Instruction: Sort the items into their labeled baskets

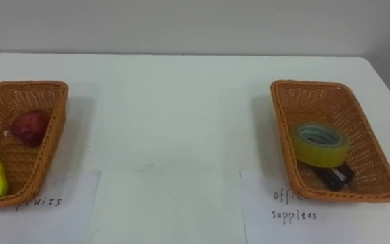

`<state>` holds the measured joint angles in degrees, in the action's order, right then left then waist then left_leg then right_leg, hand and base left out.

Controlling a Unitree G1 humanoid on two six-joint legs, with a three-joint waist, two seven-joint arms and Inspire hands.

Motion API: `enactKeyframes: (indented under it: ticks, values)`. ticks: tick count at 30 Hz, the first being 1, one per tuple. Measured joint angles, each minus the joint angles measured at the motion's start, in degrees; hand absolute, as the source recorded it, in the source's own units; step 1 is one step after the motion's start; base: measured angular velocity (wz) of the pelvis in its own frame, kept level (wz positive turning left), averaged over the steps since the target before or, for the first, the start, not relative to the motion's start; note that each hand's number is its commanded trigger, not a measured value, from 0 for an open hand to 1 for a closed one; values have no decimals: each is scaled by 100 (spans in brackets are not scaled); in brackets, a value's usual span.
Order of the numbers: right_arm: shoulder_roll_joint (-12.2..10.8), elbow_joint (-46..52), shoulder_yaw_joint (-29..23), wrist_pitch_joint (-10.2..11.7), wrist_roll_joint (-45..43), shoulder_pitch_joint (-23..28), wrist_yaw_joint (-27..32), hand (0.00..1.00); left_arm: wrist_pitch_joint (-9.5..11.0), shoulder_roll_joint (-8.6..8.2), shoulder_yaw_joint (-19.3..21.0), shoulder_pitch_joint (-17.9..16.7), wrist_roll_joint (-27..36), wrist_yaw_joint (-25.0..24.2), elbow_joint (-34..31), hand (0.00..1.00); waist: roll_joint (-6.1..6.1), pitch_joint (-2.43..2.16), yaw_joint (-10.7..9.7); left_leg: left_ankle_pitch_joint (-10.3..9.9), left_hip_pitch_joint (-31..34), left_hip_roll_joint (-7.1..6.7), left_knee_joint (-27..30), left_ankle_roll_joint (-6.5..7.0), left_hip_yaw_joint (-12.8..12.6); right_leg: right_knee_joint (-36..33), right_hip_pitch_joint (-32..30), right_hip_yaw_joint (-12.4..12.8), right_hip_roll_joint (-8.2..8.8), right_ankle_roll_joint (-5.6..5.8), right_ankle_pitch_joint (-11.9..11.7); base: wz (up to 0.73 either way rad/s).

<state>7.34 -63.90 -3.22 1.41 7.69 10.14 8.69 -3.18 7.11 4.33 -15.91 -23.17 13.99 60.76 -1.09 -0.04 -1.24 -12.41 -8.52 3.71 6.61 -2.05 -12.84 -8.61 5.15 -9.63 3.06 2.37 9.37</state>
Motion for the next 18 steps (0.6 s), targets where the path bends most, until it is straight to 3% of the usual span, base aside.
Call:
enactKeyframes:
  ticks: [3, 14, 18]
  values:
    - [-34, 157, 101, 7, -257, -16, -10, 0, -53, -40, -17, 7, -7, -92, -15, 0, 45, 34, 7, 0, 7, 0, 2, 0, 27, 0, 1, -4, 0, 0, 0, 0]
    - [-44, 157, 213, 41, -293, -110, -340, 0, -22, -79, -15, 188, -121, -61, -97, 0, 21, 36, 1, 0, -17, -10, 28, 0, 80, 81, 78, -74, 12, 4, 16, 3]
    - [-44, 131, 214, 41, -254, -93, -466, 0, -22, -78, -14, 169, -123, -58, -96, 0, 8, 16, -2, 0, -19, -11, 55, -1, 82, 86, 102, -71, 13, 4, 16, 0]
